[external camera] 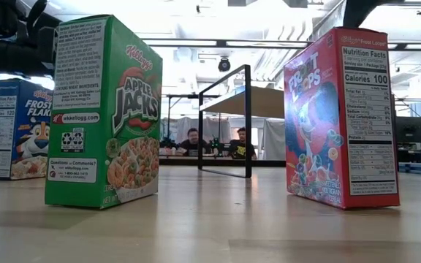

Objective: Stack cereal on shelf
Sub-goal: Put the right red cereal box on the shelf

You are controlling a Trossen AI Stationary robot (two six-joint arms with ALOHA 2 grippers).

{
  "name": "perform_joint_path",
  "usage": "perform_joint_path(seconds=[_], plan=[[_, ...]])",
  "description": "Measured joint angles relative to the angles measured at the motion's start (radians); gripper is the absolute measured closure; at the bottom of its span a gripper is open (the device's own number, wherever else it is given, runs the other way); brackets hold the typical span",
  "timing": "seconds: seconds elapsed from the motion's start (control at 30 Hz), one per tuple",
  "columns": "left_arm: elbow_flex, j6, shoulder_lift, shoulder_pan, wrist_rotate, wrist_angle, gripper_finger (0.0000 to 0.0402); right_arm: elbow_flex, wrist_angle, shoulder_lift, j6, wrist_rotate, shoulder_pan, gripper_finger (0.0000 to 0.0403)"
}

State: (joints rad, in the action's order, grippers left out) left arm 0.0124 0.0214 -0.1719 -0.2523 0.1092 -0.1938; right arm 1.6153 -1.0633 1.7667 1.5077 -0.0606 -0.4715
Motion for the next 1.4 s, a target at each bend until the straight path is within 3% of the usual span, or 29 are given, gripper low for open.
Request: perform_joint_path(seconds=[0.2, 0.57, 0.97, 1.2, 1.4], plan=[[0.000, 0.017, 0.000, 0.000, -0.001, 0.039, 0.0401, 0.056, -0.054, 0.078, 0.091, 0.022, 0.010, 0.0109], [0.000, -0.019, 0.000, 0.000, -0.005, 0.041, 0.0401, 0.051, -0.070, 0.149, 0.090, 0.073, 0.040, 0.0116], [0.000, -0.028, 0.000, 0.000, -0.012, 0.040, 0.0401, 0.050, -0.070, 0.178, 0.079, 0.098, 0.048, 0.0207], [0.000, -0.028, 0.000, 0.000, -0.013, 0.041, 0.0401, 0.060, -0.079, 0.176, -0.075, 0.134, 0.072, 0.0226], [0.000, -0.028, 0.000, 0.000, -0.013, 0.044, 0.0401, 0.249, -0.253, 0.175, -0.360, 0.169, 0.110, 0.0226]])
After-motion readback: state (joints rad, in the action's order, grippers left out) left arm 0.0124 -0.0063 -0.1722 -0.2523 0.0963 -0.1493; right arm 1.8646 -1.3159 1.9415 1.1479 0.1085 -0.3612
